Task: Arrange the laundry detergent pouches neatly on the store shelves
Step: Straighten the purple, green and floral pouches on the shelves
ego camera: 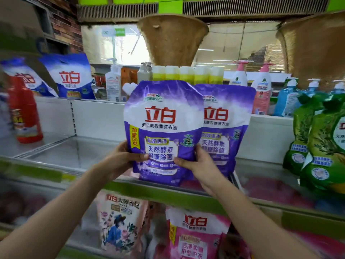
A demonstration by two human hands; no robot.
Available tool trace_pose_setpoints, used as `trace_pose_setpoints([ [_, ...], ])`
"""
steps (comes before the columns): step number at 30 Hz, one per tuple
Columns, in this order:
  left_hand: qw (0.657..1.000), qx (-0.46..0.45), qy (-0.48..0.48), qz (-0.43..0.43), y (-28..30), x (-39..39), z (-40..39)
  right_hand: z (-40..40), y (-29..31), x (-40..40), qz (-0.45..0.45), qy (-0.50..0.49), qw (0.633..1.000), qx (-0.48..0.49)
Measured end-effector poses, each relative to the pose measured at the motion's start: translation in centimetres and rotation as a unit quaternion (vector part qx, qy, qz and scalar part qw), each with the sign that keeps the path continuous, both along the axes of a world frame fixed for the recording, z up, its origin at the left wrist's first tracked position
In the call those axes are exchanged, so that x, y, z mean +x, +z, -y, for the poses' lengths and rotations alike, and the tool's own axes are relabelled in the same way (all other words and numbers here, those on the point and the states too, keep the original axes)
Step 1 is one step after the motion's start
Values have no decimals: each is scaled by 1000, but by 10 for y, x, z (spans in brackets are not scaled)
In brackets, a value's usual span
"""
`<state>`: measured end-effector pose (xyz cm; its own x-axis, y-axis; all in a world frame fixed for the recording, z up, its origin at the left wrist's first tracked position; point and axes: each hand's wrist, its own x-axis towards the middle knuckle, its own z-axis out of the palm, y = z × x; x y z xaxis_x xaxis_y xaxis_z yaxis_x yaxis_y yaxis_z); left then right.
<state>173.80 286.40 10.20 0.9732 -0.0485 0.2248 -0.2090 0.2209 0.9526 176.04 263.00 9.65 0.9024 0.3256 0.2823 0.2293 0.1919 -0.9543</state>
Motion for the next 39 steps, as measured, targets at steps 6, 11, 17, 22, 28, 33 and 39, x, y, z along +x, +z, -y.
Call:
trace_pose_setpoints([
  [6,998,53,-9,-19,9,28,-66,-73,-2,30,19,-43,999,-21],
  [11,997,71,-27,-22,11,65,-80,-87,1,55,13,-87,996,-17],
  [17,995,87,-57,-5,12,88,-69,-79,0,73,17,-147,989,-2],
  [22,985,130,-110,-22,0,86,-85,-71,-8,73,-18,-90,996,8],
  [28,978,204,-53,-7,-12,83,-81,-67,-15,71,-9,-84,992,-94],
  [33,978,205,-28,-8,-10,79,-82,-71,-12,61,8,-118,986,-115],
  [39,980,166,107,-27,11,53,-58,-51,-4,38,-41,-99,975,-194],
])
